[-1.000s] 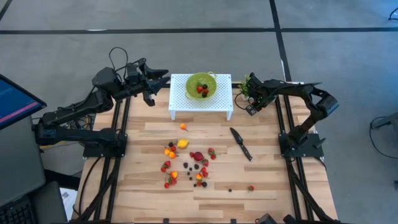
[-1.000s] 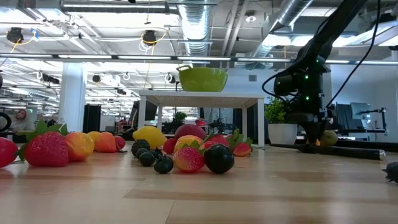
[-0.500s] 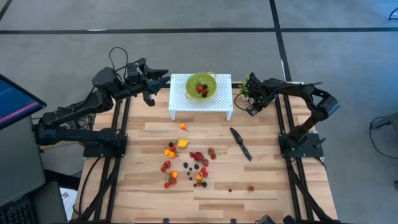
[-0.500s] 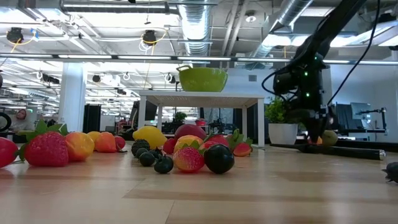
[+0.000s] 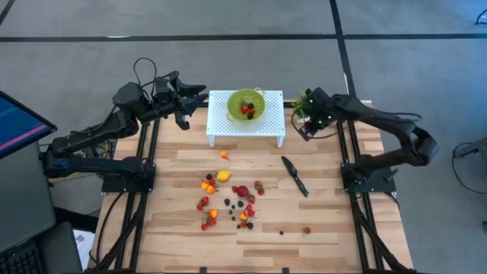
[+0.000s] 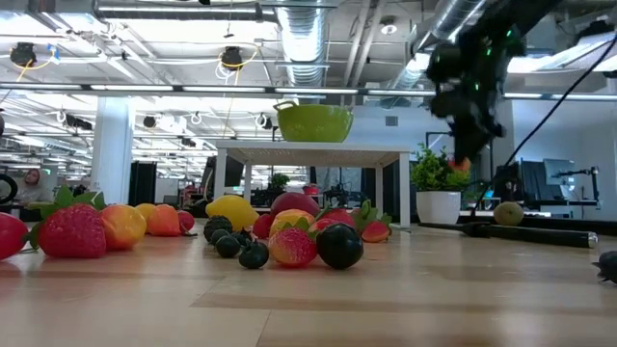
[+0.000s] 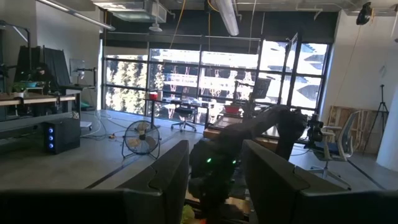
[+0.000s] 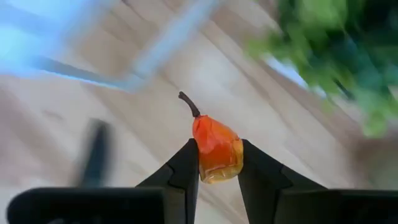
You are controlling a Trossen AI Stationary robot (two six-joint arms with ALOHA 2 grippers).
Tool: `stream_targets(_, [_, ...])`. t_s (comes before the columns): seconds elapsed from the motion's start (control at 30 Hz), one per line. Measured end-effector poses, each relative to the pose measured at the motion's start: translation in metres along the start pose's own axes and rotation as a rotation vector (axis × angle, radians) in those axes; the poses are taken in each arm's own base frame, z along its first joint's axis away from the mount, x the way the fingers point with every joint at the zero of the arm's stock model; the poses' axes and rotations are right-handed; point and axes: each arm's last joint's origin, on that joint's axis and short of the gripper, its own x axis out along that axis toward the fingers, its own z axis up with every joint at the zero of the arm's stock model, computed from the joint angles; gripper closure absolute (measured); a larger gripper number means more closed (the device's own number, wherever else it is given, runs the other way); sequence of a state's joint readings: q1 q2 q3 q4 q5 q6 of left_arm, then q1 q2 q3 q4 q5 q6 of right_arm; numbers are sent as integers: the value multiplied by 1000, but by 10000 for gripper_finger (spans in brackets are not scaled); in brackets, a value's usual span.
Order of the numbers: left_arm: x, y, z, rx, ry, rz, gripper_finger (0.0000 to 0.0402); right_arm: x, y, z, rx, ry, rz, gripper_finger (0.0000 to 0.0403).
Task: Pick & Place Fruit
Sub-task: Put the yellow peach into the green strainer bowl
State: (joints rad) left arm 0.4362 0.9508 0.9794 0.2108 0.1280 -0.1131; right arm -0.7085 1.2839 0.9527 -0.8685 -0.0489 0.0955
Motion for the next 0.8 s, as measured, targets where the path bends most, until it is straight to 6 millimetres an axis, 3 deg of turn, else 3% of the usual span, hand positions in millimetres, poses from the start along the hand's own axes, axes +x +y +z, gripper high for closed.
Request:
stream_targets(0.17, [0,0,0,0,0,0,259,-34,32,16,-25,-260,142,319])
stream_targets(0.4, [0,0,0,0,0,0,259,-71,70,58,-104,-630,276,319])
stream_targets(0.57, [0,0,0,0,0,0,259,-67,84,93,-119,-692,293,319])
stream_targets(0.8, [0,0,0,0,0,0,259,-35,99,135,-172,-600,253,310])
